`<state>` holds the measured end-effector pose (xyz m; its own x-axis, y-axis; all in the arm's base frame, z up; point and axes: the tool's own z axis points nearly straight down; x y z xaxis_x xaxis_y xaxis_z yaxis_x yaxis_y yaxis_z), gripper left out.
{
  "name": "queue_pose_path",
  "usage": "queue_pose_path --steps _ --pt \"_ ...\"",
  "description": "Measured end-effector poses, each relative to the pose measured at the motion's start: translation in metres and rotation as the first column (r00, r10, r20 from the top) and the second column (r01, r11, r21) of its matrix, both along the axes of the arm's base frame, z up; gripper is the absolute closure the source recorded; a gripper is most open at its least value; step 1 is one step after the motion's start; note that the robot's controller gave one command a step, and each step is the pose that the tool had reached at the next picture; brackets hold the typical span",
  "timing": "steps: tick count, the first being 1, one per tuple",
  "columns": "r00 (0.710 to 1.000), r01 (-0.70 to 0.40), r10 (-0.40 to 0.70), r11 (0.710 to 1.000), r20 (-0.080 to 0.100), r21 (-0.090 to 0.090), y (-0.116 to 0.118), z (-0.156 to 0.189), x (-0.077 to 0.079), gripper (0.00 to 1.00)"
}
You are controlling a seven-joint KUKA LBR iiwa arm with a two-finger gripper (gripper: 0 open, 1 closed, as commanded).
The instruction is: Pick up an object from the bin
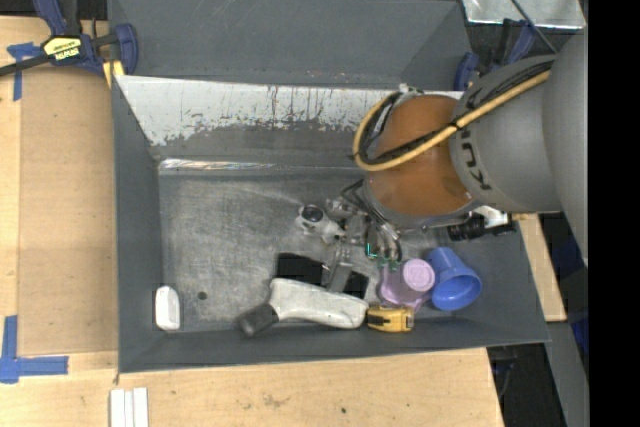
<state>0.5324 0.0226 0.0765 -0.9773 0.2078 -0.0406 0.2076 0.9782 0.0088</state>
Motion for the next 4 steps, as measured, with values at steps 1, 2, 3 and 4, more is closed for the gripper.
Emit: queue_pose_path --steps 1,2,3,4 --pt "1.000 -0.001 0.002 1.000 -0.014 0.001 0.0006 0.0003 -0.0029 1.00" --pt "1.000 0.000 0.000 1.000 -0.001 0.000 -0.0002 -0.0002 -0.0003 0.00" --pt "1.000 -0.001 0.001 1.000 -0.015 0.001 0.0006 0.0001 -0.0032 1.00" --pt "1.000 -0.001 0.001 1.000 -0.014 0.001 0.0005 0.0002 -0.0031 1.00"
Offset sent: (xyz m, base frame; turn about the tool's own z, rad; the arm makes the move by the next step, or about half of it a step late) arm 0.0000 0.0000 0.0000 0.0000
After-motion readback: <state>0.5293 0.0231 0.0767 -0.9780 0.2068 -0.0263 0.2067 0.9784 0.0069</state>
